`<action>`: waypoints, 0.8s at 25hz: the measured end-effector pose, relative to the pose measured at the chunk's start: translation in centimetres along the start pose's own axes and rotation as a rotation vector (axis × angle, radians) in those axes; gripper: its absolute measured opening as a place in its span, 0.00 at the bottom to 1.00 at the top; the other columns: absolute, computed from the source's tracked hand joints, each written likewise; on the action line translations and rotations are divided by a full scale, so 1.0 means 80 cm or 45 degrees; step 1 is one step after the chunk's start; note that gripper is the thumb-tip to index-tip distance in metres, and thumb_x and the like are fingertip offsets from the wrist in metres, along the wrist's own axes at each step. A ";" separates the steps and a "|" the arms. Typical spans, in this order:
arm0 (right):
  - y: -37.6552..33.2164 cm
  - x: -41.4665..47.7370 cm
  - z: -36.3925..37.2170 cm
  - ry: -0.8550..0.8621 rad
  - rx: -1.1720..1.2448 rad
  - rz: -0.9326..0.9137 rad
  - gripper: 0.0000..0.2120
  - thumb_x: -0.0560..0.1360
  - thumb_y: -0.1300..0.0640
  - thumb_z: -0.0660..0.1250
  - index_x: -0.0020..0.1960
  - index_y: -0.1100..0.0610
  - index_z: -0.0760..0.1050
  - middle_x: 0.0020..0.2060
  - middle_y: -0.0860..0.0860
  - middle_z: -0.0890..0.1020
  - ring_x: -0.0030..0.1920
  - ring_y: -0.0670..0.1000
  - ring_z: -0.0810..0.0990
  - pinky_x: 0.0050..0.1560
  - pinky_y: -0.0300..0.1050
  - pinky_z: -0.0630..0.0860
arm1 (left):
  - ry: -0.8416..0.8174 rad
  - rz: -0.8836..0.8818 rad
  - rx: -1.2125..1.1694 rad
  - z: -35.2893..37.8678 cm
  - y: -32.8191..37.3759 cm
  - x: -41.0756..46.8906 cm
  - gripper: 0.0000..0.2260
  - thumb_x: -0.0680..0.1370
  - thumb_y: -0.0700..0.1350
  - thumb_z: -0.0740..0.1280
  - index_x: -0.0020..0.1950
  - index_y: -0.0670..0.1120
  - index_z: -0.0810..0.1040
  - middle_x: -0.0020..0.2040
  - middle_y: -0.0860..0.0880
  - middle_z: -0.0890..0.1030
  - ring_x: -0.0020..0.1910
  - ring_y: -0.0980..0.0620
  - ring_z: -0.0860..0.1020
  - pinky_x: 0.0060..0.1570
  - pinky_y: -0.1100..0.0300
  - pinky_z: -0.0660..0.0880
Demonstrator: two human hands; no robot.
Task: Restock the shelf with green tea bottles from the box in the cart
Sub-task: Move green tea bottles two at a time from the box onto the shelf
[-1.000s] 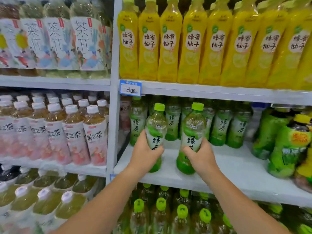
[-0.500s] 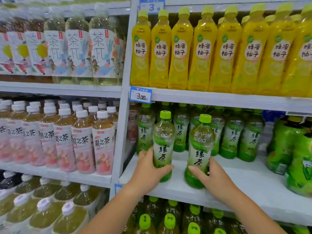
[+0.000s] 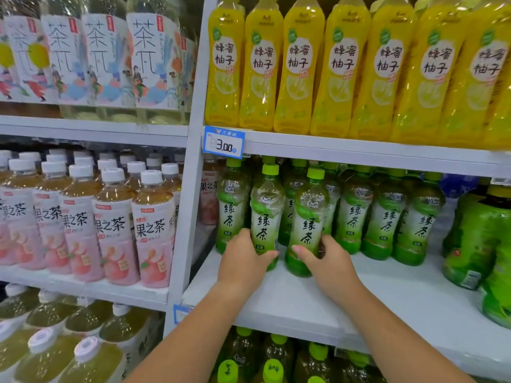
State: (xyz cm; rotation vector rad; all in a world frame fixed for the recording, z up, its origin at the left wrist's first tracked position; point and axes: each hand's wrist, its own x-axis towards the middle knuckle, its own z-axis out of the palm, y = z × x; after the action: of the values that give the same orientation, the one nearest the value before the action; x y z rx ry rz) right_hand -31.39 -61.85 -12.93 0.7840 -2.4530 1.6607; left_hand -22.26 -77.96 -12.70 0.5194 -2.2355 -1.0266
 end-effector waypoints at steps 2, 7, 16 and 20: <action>0.002 0.010 0.008 0.024 0.011 -0.017 0.16 0.73 0.45 0.74 0.58 0.49 0.77 0.49 0.40 0.83 0.50 0.39 0.80 0.48 0.37 0.75 | 0.047 0.007 0.086 0.009 0.005 0.007 0.17 0.73 0.52 0.76 0.54 0.45 0.77 0.53 0.49 0.79 0.52 0.49 0.79 0.52 0.55 0.77; 0.014 0.025 0.024 0.083 0.008 -0.083 0.15 0.74 0.47 0.72 0.58 0.50 0.76 0.50 0.43 0.82 0.53 0.47 0.80 0.54 0.43 0.75 | 0.081 0.007 0.384 0.023 0.013 0.004 0.24 0.79 0.58 0.68 0.66 0.41 0.71 0.61 0.45 0.69 0.52 0.47 0.78 0.51 0.58 0.75; 0.033 0.030 0.022 0.056 0.053 -0.065 0.20 0.72 0.58 0.76 0.59 0.46 0.73 0.50 0.41 0.80 0.53 0.43 0.80 0.58 0.46 0.77 | 0.180 0.107 0.288 0.026 -0.001 -0.004 0.23 0.77 0.53 0.72 0.69 0.49 0.70 0.60 0.50 0.73 0.60 0.50 0.75 0.52 0.57 0.76; 0.033 0.031 0.022 0.044 0.096 -0.069 0.19 0.71 0.59 0.77 0.60 0.51 0.76 0.48 0.40 0.81 0.51 0.40 0.79 0.54 0.38 0.74 | 0.177 0.097 0.246 0.028 -0.004 -0.003 0.19 0.77 0.49 0.73 0.65 0.47 0.73 0.60 0.48 0.73 0.59 0.49 0.75 0.52 0.62 0.70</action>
State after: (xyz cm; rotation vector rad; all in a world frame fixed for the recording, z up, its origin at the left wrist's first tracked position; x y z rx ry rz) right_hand -34.38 -63.56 -15.02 0.8163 -2.3372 1.7410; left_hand -23.58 -76.83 -14.13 0.5663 -2.2231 -0.7176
